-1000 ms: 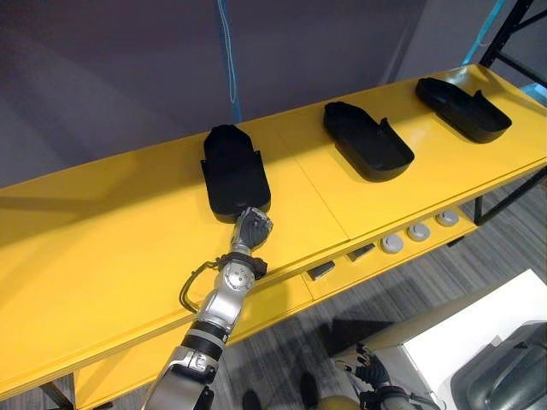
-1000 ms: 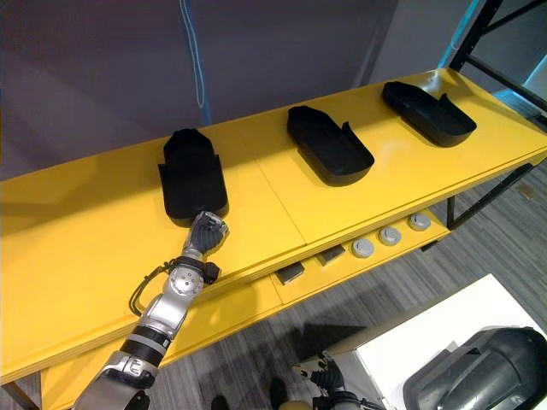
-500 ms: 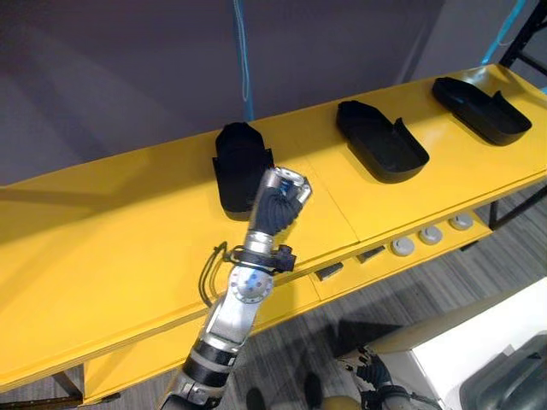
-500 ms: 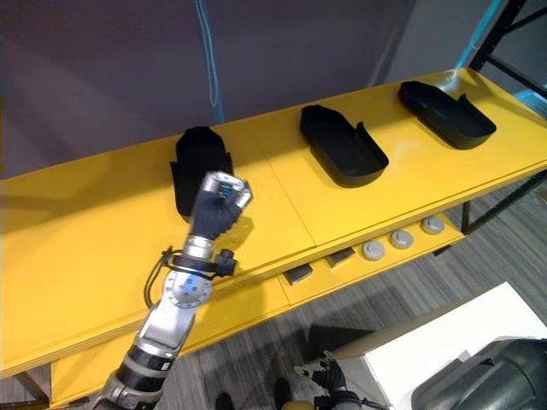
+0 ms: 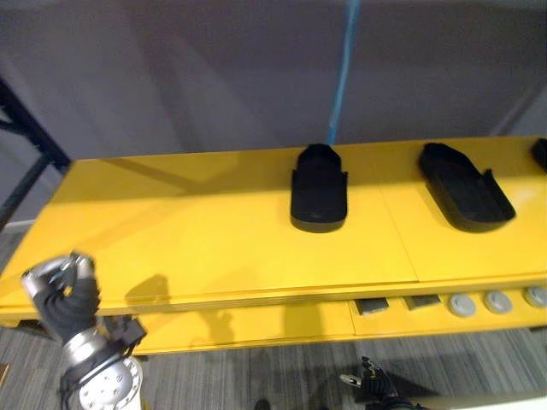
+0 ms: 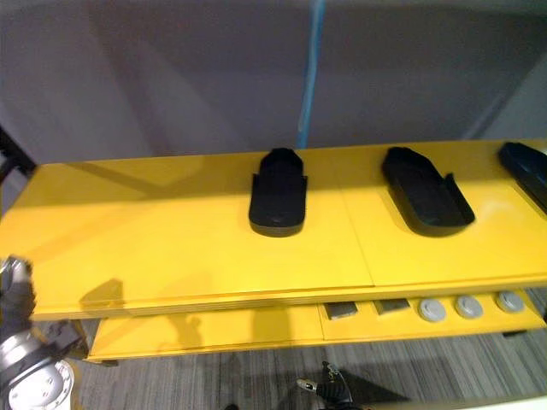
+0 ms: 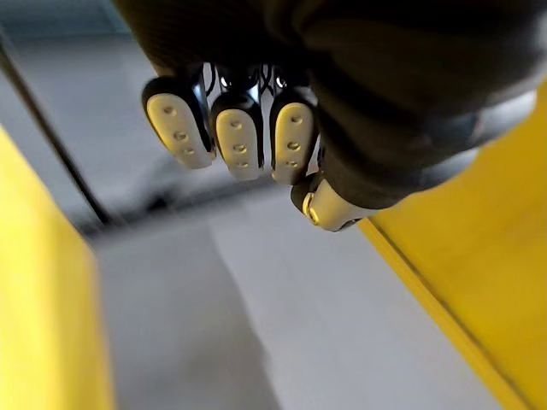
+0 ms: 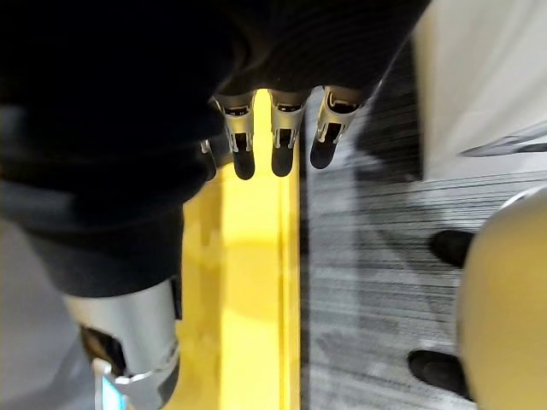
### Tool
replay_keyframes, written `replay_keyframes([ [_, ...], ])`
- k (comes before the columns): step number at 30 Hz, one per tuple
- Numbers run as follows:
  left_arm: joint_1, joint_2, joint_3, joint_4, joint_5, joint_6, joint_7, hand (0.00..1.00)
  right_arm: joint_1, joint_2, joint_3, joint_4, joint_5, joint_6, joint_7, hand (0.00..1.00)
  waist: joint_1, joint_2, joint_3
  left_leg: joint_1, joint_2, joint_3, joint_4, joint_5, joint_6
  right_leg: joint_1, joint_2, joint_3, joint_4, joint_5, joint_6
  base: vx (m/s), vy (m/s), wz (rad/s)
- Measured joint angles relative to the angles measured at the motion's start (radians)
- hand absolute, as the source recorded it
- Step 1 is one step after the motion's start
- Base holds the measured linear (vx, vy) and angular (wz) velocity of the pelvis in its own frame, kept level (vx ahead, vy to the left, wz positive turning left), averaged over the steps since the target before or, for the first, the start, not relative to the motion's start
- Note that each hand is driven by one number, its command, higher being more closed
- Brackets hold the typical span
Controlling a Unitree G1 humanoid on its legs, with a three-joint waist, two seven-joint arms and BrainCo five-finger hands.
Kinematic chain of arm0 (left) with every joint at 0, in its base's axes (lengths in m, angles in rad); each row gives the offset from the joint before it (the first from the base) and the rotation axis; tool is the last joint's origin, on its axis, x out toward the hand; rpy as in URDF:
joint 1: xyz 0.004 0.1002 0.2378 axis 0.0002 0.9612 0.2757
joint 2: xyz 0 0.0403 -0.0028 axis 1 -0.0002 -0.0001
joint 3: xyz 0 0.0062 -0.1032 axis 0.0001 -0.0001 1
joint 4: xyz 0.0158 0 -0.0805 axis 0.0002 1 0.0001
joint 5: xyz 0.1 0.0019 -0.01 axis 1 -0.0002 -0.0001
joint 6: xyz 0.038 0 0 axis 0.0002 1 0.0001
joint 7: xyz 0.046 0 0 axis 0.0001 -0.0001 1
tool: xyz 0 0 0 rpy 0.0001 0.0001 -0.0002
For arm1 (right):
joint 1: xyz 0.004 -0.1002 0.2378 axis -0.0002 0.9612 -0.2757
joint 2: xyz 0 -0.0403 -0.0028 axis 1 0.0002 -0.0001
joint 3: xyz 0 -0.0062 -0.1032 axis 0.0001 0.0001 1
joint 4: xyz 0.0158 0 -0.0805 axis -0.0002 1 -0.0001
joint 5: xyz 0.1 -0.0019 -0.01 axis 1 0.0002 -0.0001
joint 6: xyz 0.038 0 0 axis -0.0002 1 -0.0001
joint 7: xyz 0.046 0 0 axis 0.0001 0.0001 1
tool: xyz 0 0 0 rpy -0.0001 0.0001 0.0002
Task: Walk over and take plastic housings, then place them on the shelf
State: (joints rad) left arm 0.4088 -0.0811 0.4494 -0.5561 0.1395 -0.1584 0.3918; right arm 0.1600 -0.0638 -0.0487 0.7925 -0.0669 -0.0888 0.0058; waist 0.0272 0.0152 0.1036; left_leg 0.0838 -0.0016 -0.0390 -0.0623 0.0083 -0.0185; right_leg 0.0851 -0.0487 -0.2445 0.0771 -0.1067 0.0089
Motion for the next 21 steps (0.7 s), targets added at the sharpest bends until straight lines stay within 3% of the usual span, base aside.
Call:
replay_keyframes([
  [2,0.044,-0.019,0.042,0.055,-0.044,0.002,0.002,1.00,0.002,0.014,0.001,-0.024,0.000,0.001,0.000,0.00,0.020,-0.004,-0.011,-0.004,-0.003,-0.001,0.029,-0.026,0.004,0.004,-0.008,-0.013,0.021,-0.012,0.003,0.00,0.004,0.20],
  [3,0.063,-0.029,0.065,0.113,-0.063,0.004,0.004,0.00,0.002,0.029,0.001,-0.057,0.000,0.002,0.000,0.00,0.026,-0.008,-0.016,-0.015,-0.005,0.003,0.057,-0.049,0.008,0.008,-0.012,-0.015,0.024,-0.015,0.005,-0.01,0.005,0.06],
  [7,0.067,-0.031,0.071,0.387,-0.131,0.047,-0.045,0.00,-0.005,0.052,0.023,-0.128,-0.001,0.004,0.003,0.00,0.025,-0.017,-0.027,-0.031,0.002,0.057,0.121,-0.082,0.013,0.009,-0.028,-0.024,0.063,-0.039,0.012,-0.03,0.000,0.06],
  [8,0.065,-0.031,0.063,0.502,-0.161,0.071,-0.085,0.00,-0.003,0.061,0.024,-0.144,-0.001,0.009,0.003,0.00,0.024,-0.020,-0.040,-0.036,0.000,0.064,0.131,-0.092,0.017,0.001,-0.032,-0.022,0.076,-0.047,0.015,0.00,0.014,-0.05],
  [12,0.035,-0.014,-0.032,0.864,-0.193,0.134,-0.174,0.00,-0.002,0.078,0.046,-0.152,0.000,0.017,0.002,0.00,0.013,-0.040,-0.063,-0.043,0.004,0.109,0.144,-0.092,0.016,-0.008,-0.044,-0.015,0.091,-0.058,0.017,0.01,0.014,-0.05],
  [21,-0.104,0.027,-0.178,1.154,-0.192,0.130,-0.254,0.00,-0.004,0.088,-0.001,-0.100,0.004,0.027,-0.023,0.00,0.002,-0.043,-0.067,-0.016,0.005,0.147,0.105,-0.081,-0.003,-0.018,-0.039,0.021,0.082,-0.059,0.019,0.02,0.004,-0.12],
])
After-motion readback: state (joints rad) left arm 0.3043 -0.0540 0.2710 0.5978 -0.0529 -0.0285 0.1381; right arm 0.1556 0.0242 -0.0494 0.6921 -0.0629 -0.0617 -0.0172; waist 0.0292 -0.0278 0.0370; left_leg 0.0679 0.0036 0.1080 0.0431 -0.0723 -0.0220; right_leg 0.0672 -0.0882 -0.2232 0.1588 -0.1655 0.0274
